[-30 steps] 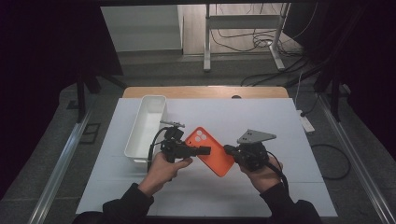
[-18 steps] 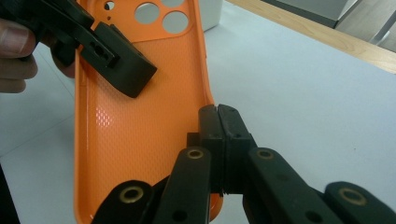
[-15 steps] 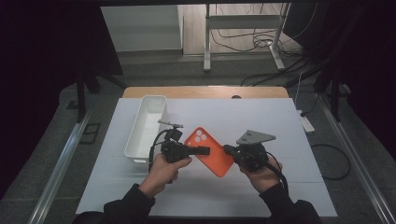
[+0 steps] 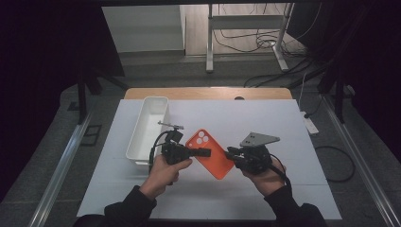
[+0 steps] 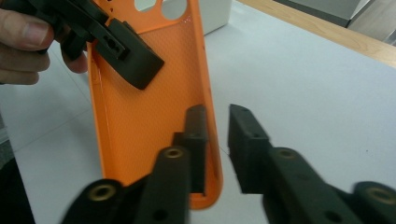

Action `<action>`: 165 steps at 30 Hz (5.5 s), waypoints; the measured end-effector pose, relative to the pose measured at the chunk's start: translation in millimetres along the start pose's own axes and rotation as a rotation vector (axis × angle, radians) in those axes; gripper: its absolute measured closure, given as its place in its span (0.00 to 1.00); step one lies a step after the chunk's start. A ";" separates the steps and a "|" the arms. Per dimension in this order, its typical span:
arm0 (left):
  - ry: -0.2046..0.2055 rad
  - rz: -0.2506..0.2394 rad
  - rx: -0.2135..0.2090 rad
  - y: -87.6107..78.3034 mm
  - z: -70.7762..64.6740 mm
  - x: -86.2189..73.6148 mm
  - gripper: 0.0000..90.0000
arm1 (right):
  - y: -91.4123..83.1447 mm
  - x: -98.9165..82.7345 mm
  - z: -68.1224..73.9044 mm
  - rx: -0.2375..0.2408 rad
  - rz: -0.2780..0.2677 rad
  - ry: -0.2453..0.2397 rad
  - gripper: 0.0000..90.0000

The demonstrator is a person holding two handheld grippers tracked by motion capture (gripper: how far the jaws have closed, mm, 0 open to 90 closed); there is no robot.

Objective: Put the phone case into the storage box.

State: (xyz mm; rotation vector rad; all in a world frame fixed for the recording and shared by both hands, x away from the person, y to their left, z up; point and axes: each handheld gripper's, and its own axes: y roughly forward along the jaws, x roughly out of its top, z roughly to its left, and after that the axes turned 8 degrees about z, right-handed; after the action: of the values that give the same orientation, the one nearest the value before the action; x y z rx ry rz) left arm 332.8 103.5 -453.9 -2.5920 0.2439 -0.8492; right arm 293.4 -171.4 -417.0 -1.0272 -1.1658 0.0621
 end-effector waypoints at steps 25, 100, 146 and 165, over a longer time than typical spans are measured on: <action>0.129 0.061 0.016 -17.4 2.0 -0.3 0.94 | -0.7 -8.1 -17.0 0.175 0.022 0.098 0.00; 0.354 0.053 0.098 -13.7 -27.7 4.2 0.43 | 10.9 0.6 1.8 0.428 0.081 -0.001 0.93; 0.352 0.081 0.508 -15.6 -48.9 2.4 0.18 | 8.0 -2.2 0.3 0.198 0.037 0.000 0.93; 0.260 0.077 0.377 -22.2 -44.0 3.0 0.92 | 11.8 -0.6 8.8 0.191 0.032 -0.028 0.93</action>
State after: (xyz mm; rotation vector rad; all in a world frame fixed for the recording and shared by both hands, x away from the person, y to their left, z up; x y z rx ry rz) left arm 309.8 108.7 -410.5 -2.1116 0.2295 -1.0877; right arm 291.6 -159.4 -425.4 -0.8787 -1.1451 0.2098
